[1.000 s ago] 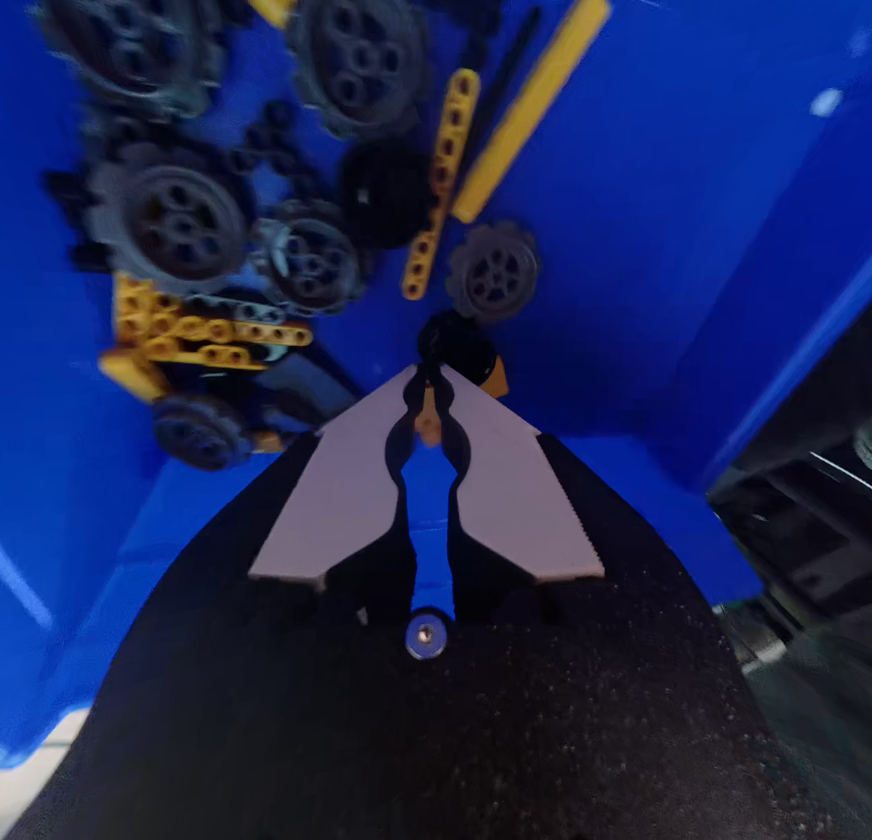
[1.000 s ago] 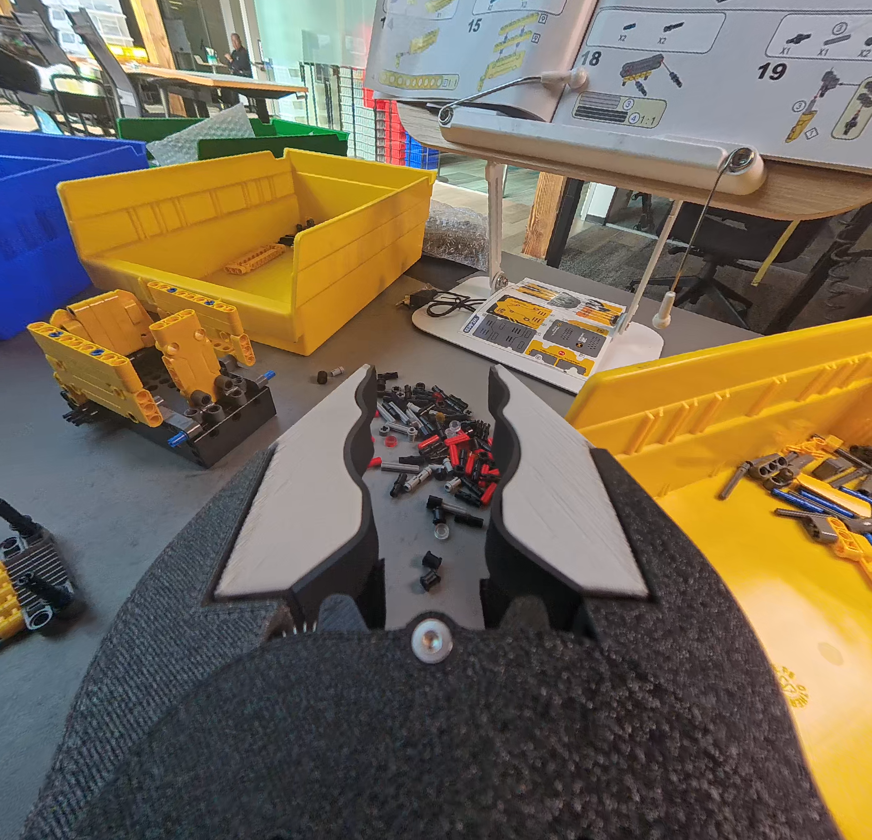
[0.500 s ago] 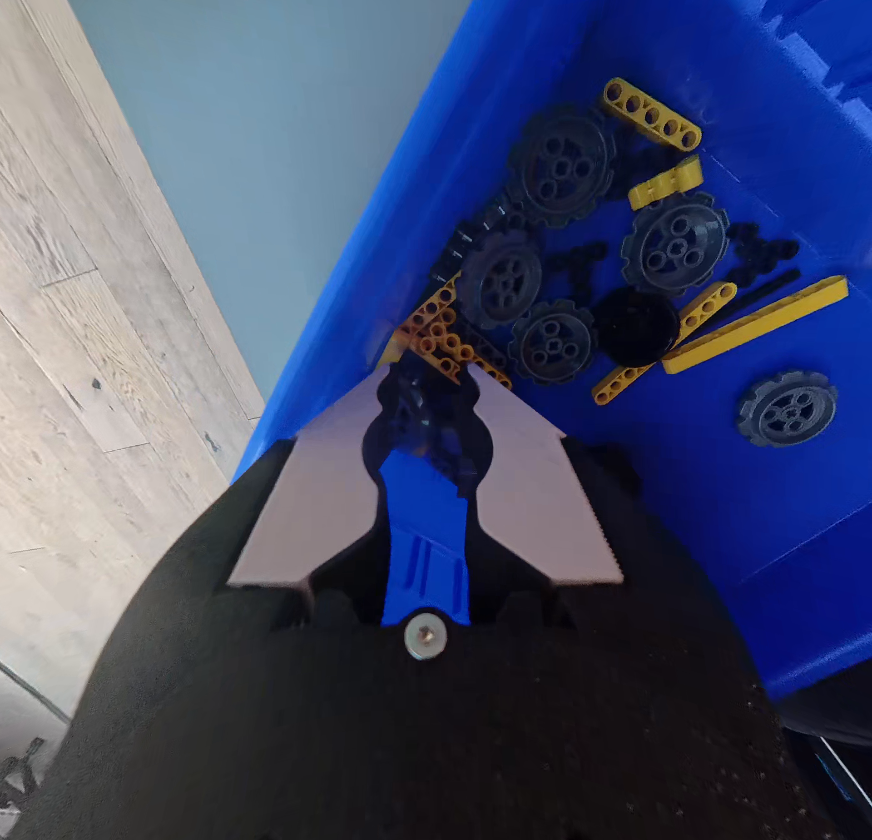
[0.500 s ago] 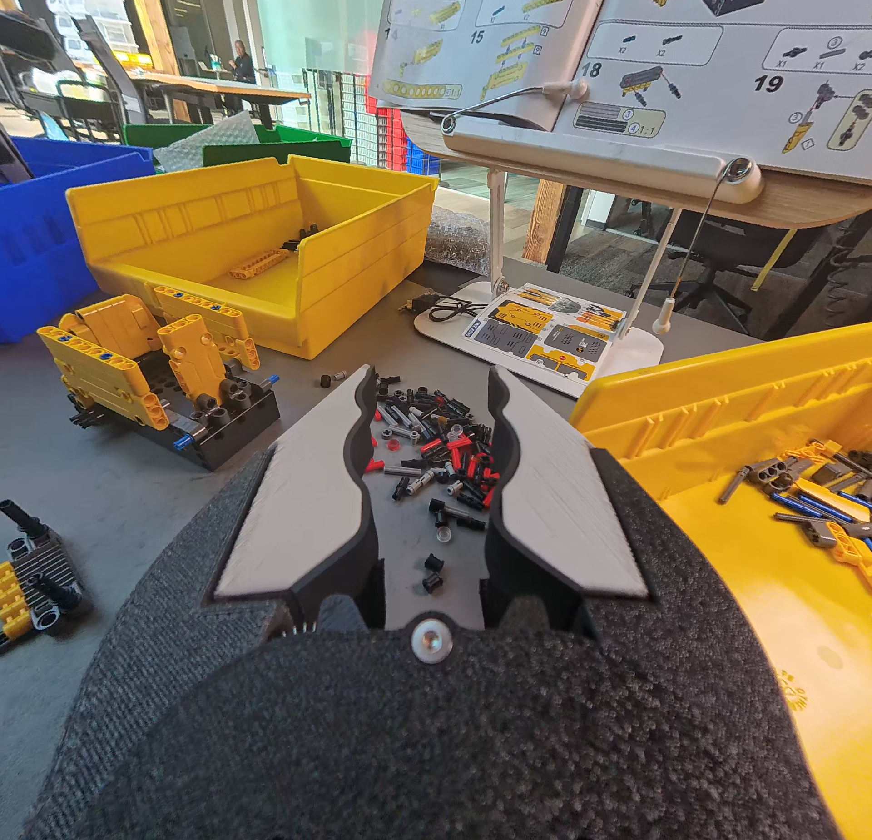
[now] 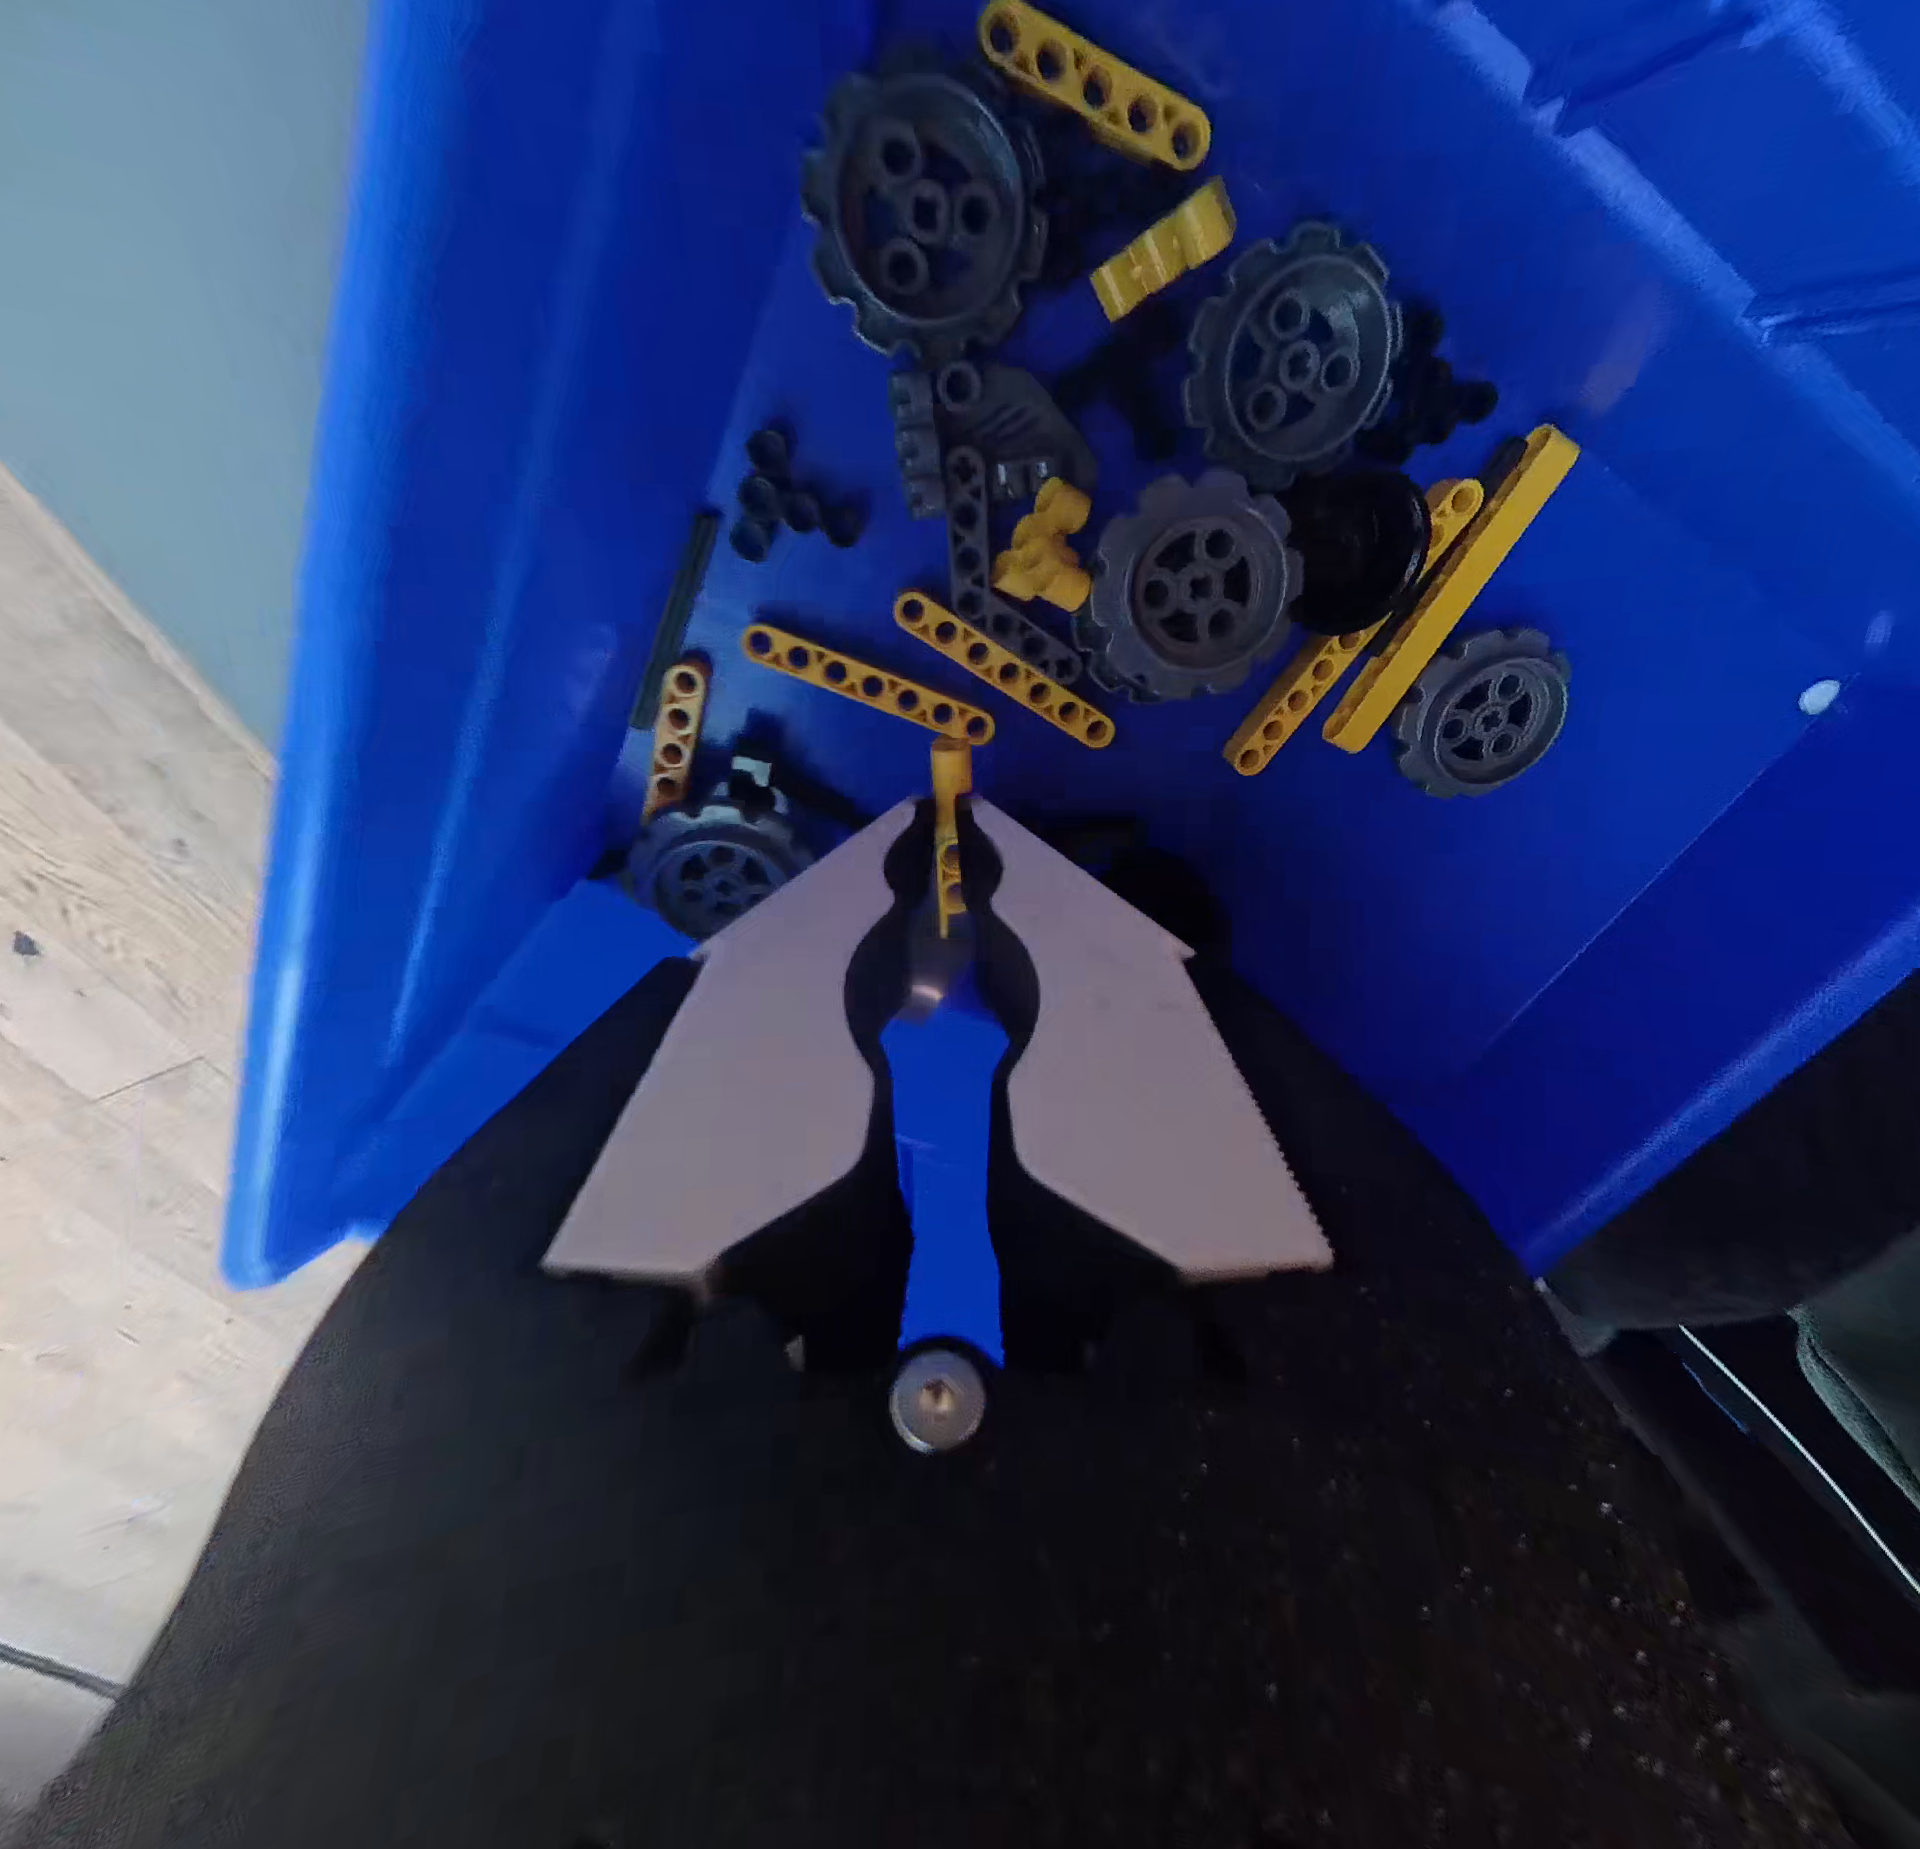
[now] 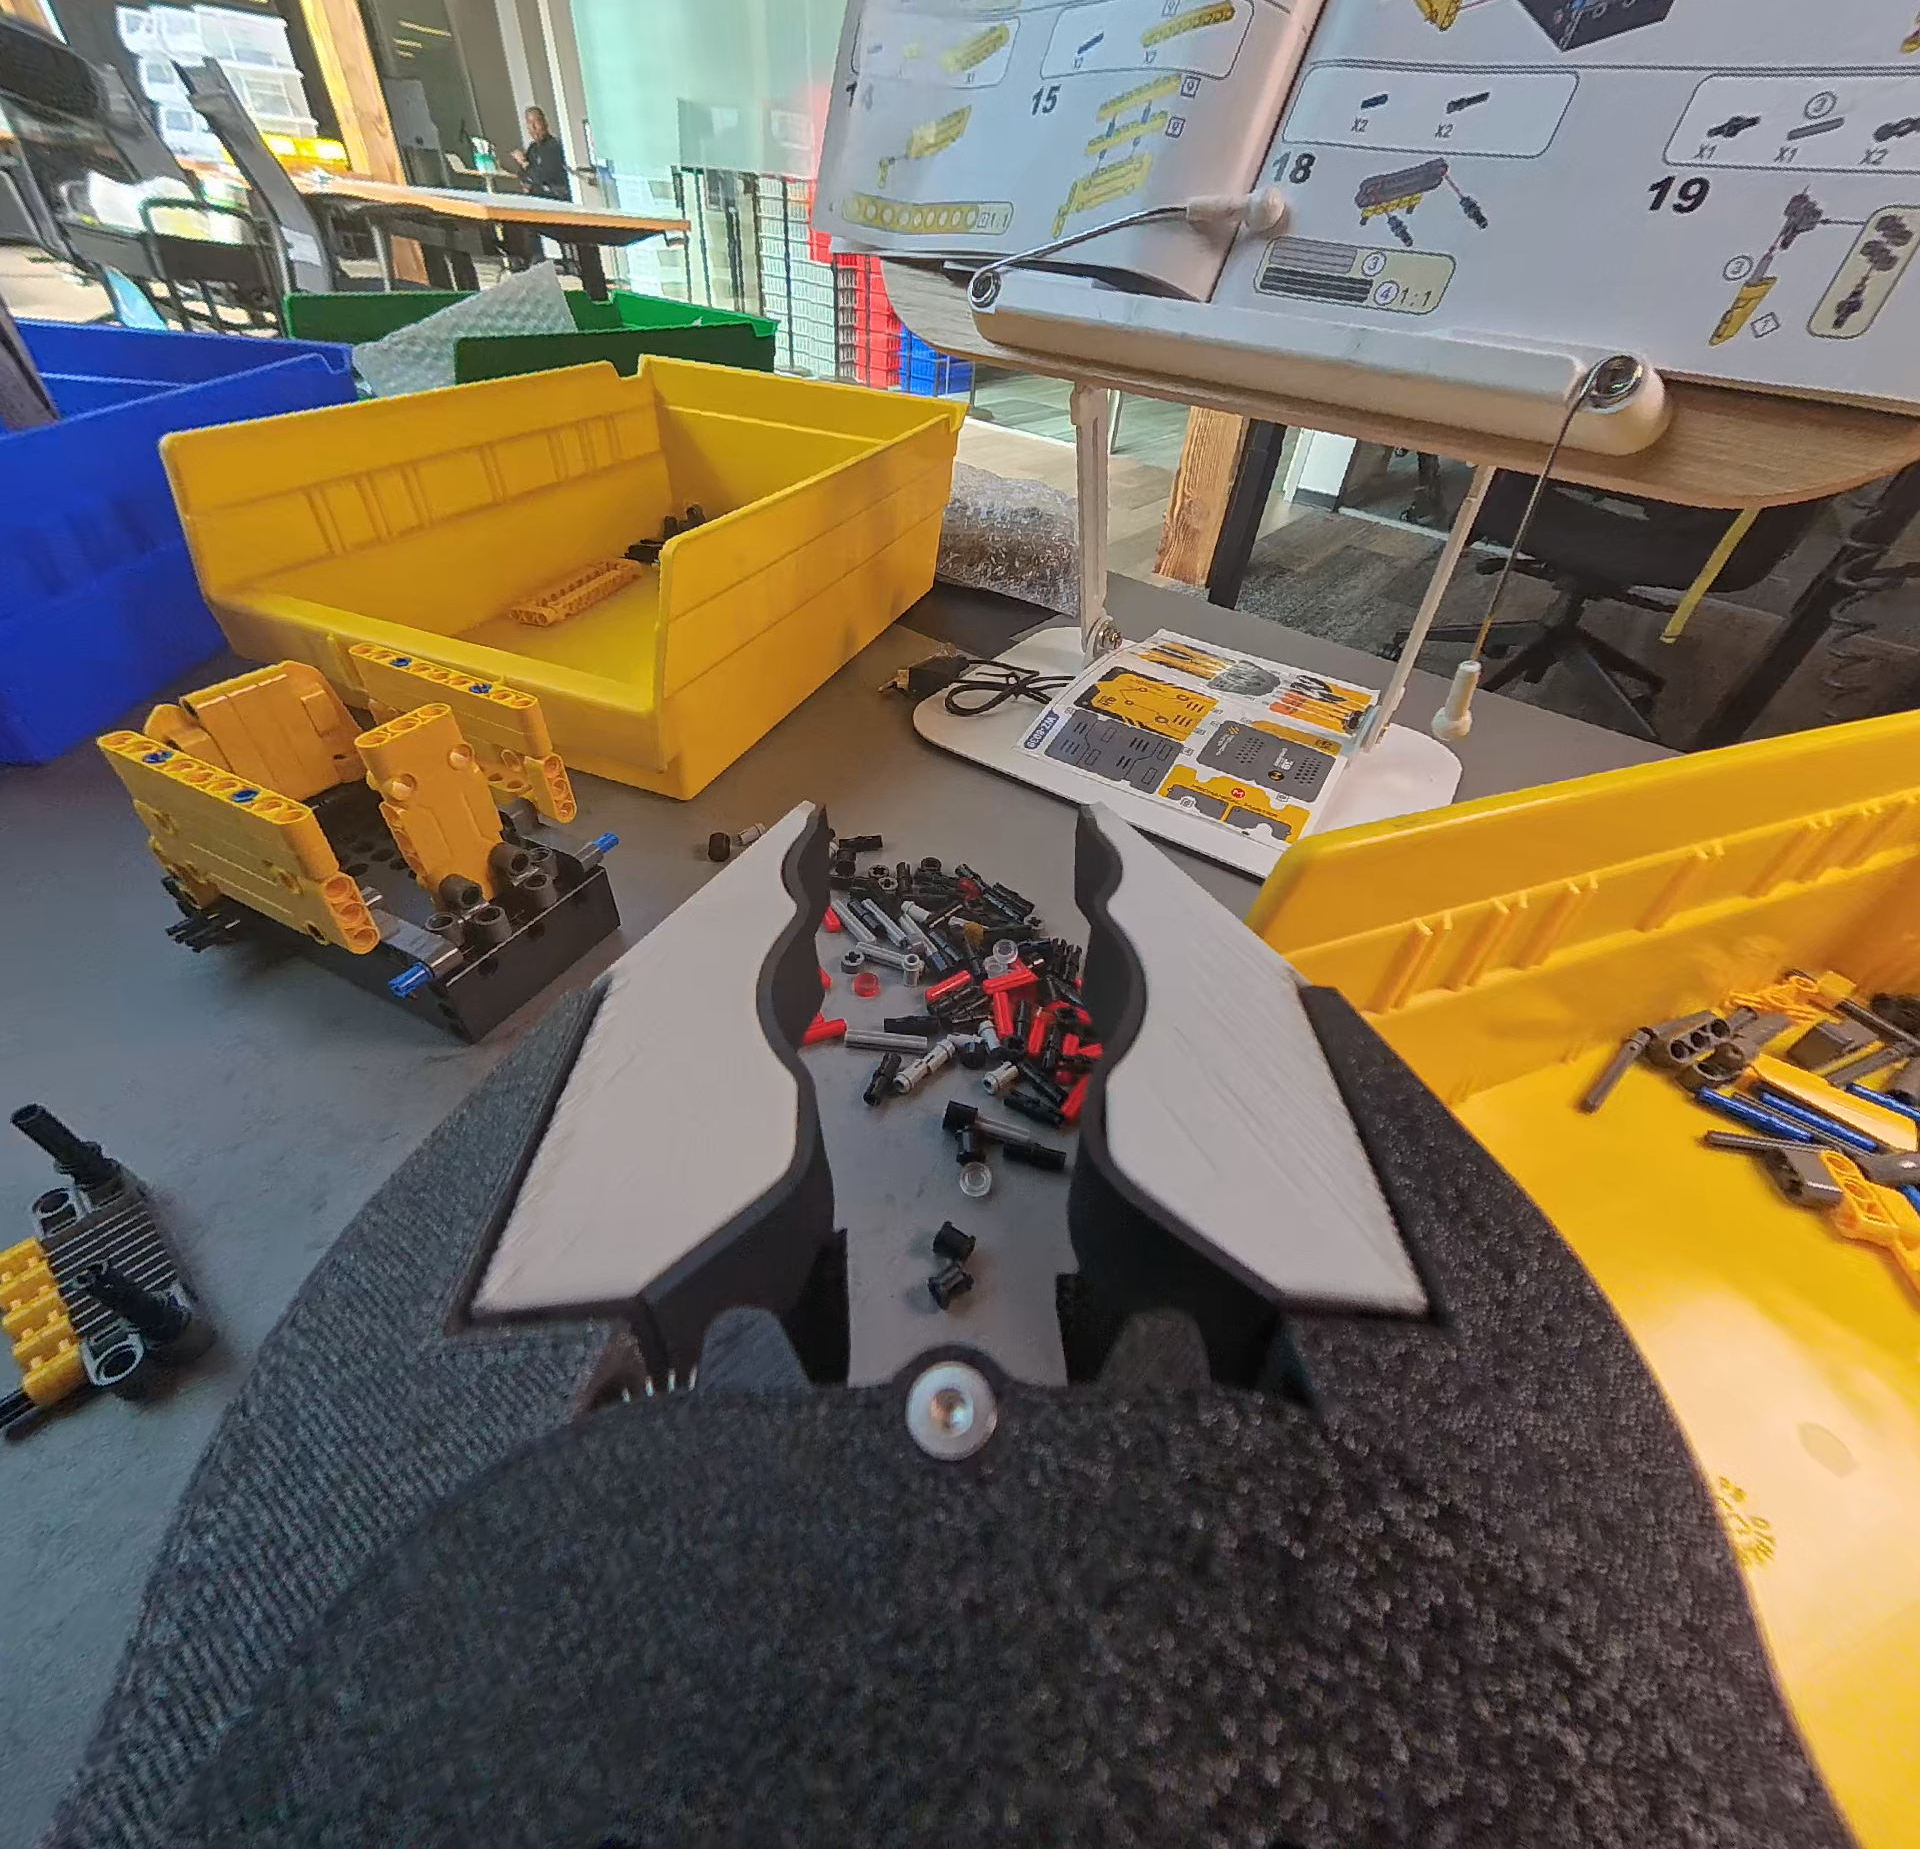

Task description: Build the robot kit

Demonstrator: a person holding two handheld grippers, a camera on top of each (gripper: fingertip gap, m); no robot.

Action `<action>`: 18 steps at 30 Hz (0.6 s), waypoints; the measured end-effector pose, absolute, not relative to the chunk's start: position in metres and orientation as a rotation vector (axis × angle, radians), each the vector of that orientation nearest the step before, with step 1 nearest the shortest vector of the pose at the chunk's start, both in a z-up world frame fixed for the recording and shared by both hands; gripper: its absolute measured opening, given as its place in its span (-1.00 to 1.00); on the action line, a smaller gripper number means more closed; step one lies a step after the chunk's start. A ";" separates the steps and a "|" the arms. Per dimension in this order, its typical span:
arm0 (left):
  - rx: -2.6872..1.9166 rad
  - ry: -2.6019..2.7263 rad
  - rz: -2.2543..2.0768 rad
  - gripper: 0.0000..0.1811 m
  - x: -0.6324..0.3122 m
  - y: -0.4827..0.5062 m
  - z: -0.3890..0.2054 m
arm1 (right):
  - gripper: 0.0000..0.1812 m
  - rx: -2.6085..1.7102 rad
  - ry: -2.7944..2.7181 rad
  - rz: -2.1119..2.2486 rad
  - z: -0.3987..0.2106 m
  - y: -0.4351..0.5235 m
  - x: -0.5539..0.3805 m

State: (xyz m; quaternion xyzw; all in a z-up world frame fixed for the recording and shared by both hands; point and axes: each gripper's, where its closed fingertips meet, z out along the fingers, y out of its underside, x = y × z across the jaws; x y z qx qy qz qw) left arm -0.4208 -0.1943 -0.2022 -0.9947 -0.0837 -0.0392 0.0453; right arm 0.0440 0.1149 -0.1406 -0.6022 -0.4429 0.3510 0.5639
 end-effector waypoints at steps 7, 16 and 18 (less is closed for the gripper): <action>-3.095 -0.267 0.153 -0.67 -0.456 -0.210 -0.187 | -0.48 -1.415 -1.058 0.820 -0.143 0.112 0.042; -3.417 -0.078 0.109 -0.69 -0.450 -0.228 -0.234 | -0.49 -1.416 -1.046 0.816 -0.141 0.114 0.044; -3.366 -0.088 -0.152 -0.70 -0.424 -0.219 -0.232 | -0.48 -1.415 -1.043 0.821 -0.140 0.115 0.044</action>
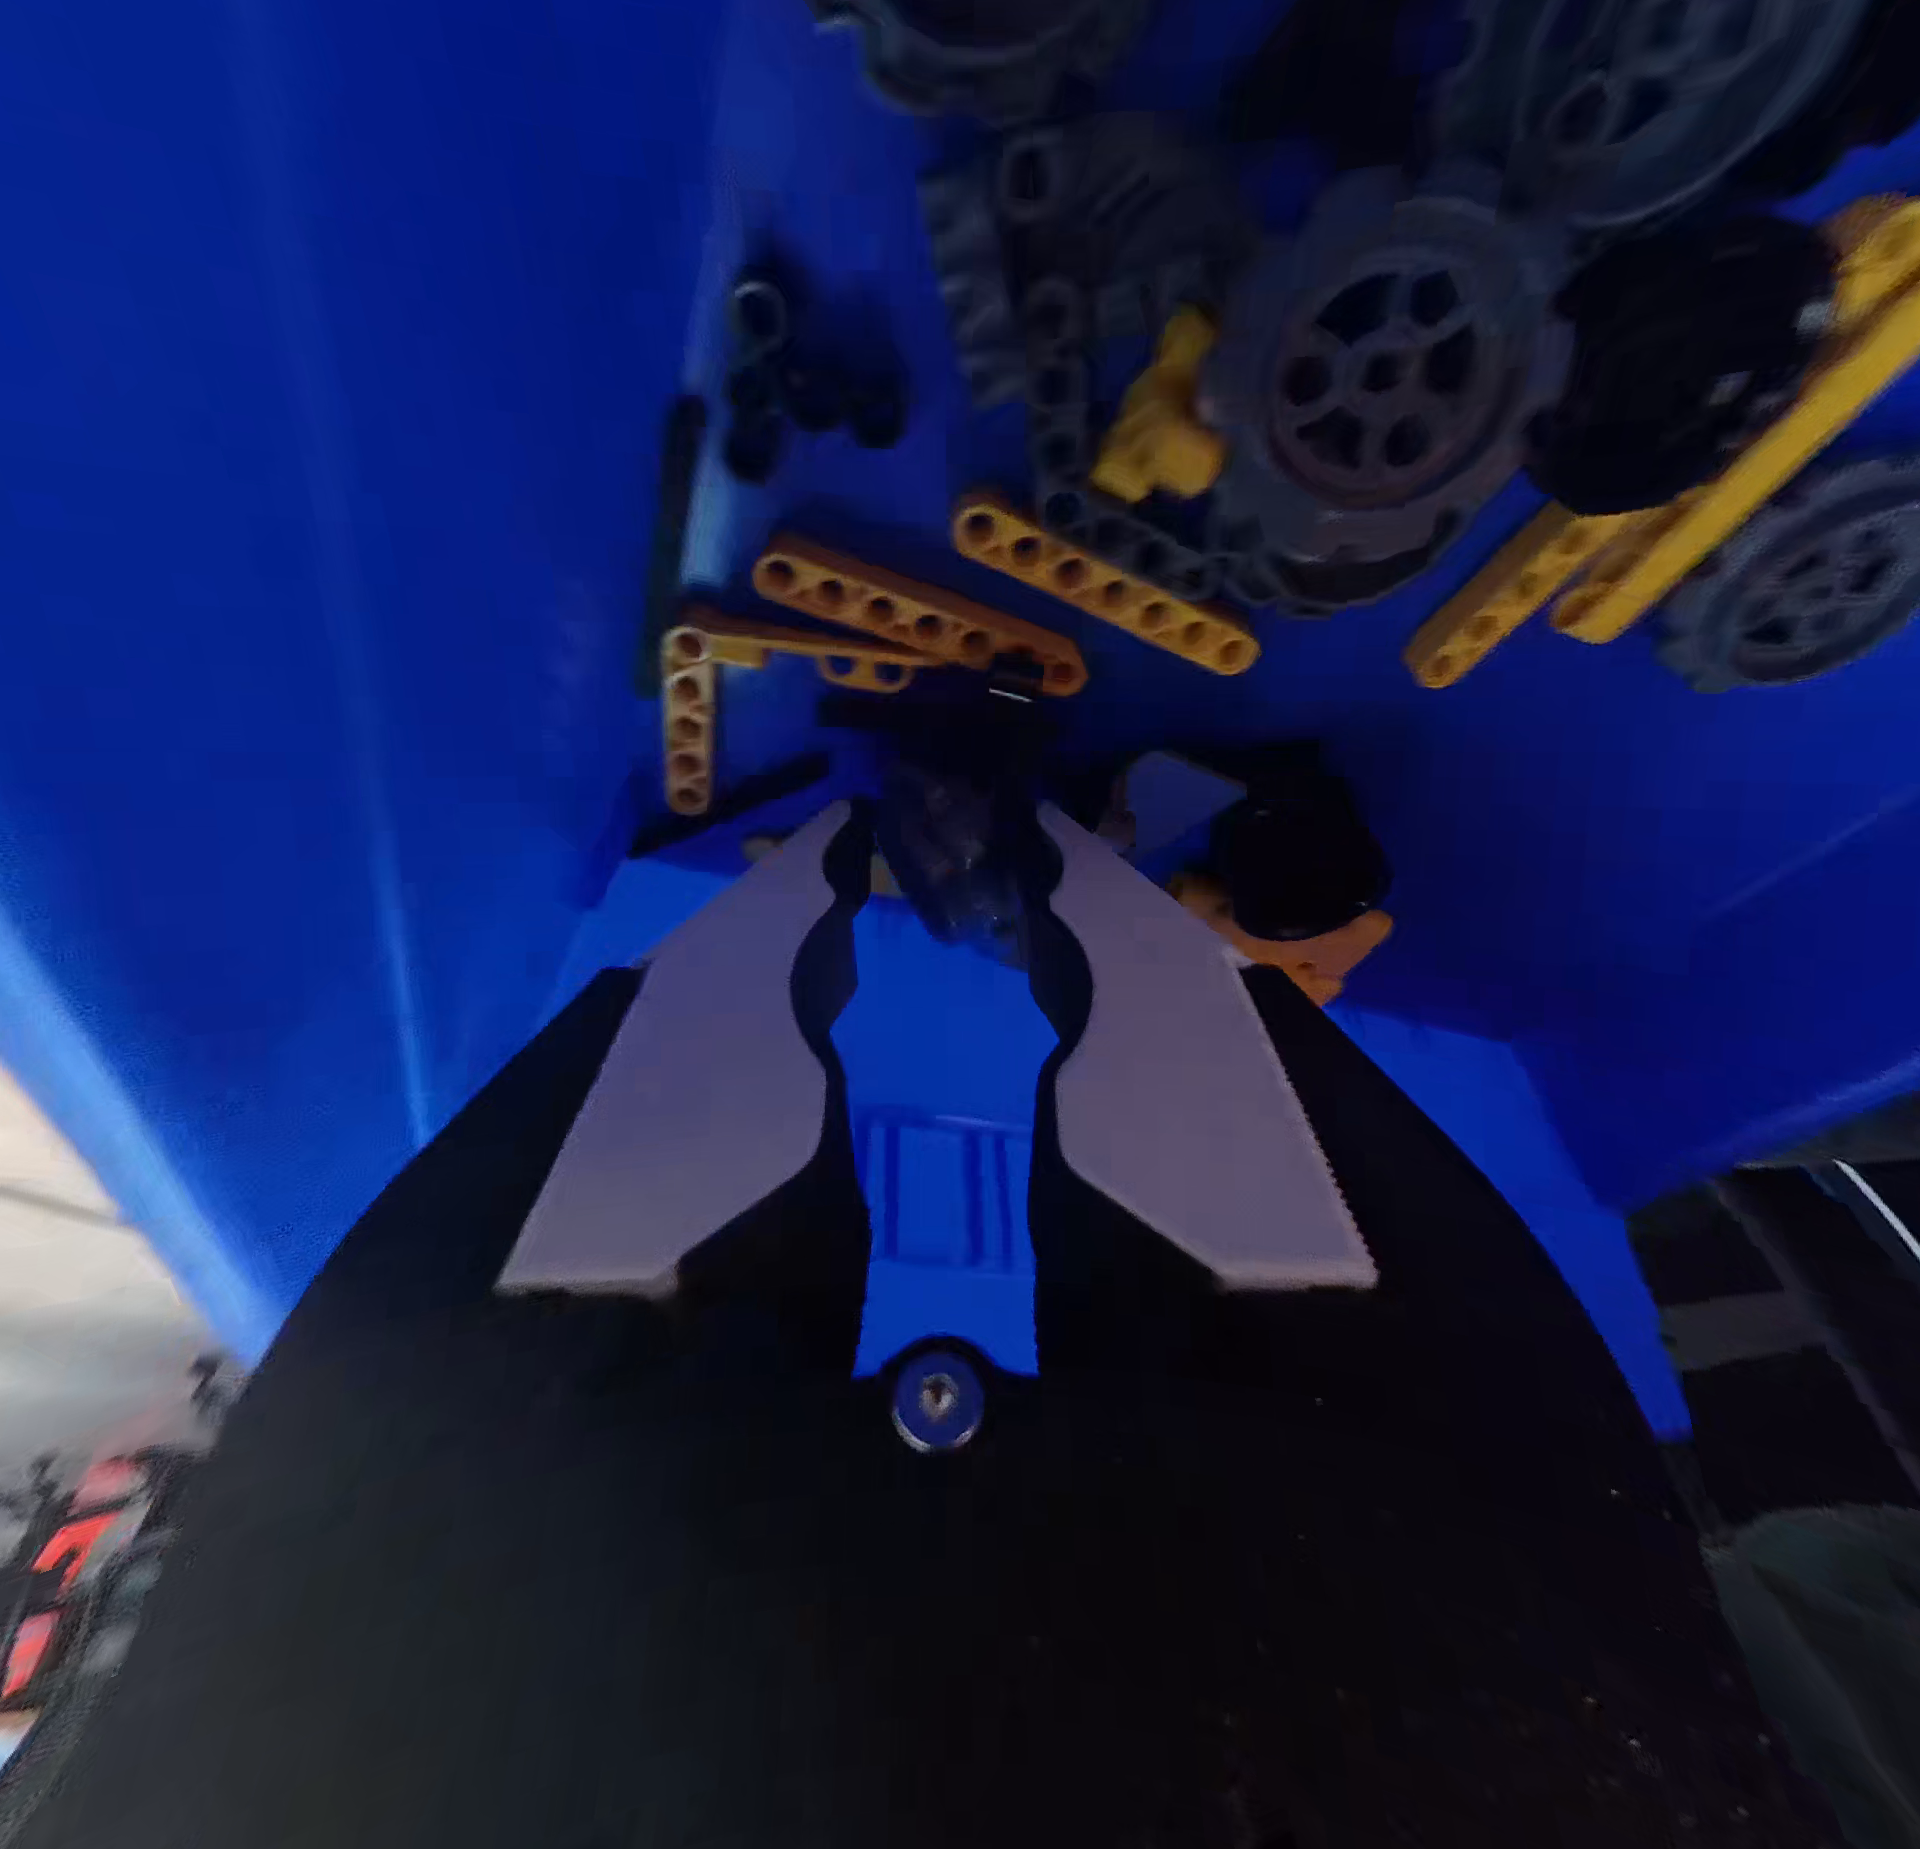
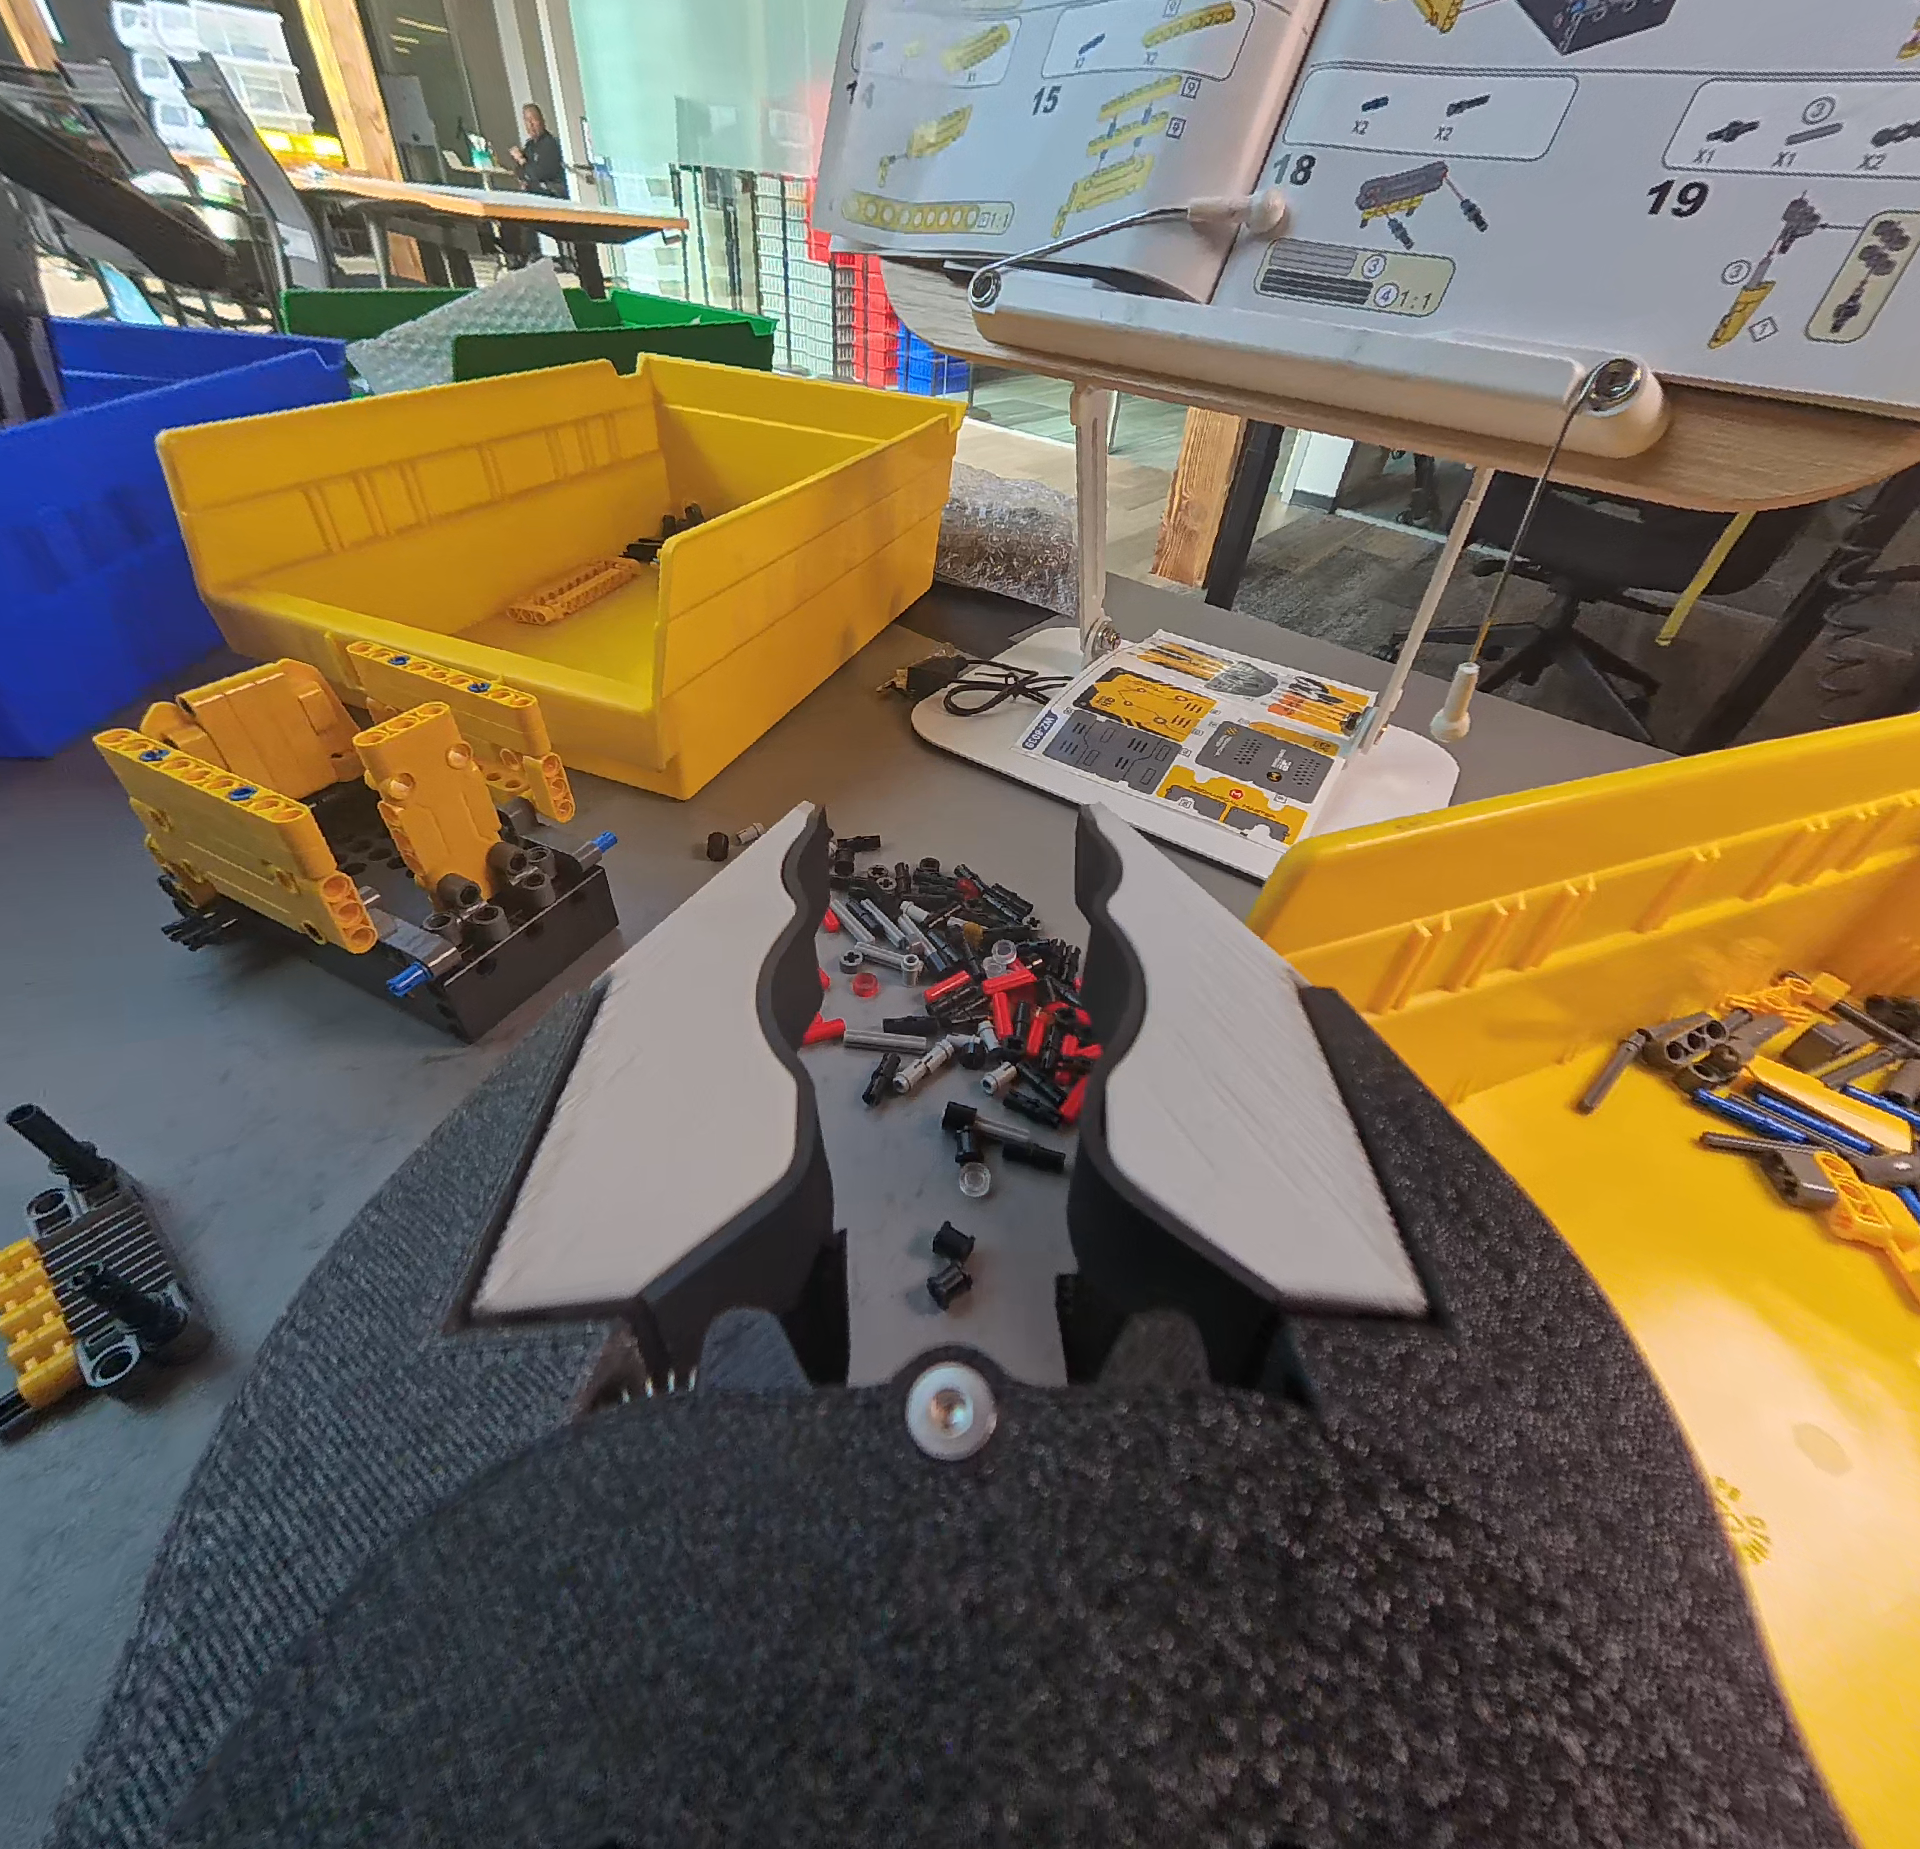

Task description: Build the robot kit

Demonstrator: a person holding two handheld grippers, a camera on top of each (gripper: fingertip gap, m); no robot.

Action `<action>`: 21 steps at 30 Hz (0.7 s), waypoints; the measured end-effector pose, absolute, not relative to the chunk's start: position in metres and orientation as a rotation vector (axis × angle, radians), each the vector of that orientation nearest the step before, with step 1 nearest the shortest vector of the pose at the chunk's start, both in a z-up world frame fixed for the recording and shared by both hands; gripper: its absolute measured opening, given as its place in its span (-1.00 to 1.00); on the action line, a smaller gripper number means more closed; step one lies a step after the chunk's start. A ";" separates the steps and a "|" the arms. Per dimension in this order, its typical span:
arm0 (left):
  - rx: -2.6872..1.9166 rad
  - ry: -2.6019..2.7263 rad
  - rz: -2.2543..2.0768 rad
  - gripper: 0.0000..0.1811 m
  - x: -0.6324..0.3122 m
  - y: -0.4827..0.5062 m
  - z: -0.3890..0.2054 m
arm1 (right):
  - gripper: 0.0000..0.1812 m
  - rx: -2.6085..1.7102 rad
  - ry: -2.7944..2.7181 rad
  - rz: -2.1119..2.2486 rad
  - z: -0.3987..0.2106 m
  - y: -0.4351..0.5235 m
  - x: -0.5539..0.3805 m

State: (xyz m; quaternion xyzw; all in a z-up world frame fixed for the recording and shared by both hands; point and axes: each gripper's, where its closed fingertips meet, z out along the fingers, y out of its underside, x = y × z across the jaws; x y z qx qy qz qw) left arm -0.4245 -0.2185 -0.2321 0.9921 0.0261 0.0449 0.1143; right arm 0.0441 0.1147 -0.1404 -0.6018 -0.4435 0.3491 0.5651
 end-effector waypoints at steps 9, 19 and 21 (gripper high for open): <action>3.274 -0.027 0.288 -0.64 -0.392 -0.161 -0.183 | -0.48 -1.415 -1.052 0.819 -0.142 0.113 0.042; 3.392 0.049 0.150 -0.50 -0.410 -0.137 -0.204 | -0.48 -1.413 -1.054 0.813 -0.142 0.113 0.042; 3.382 0.007 0.175 -0.49 -0.402 -0.132 -0.218 | -0.48 -1.415 -1.052 0.810 -0.142 0.114 0.043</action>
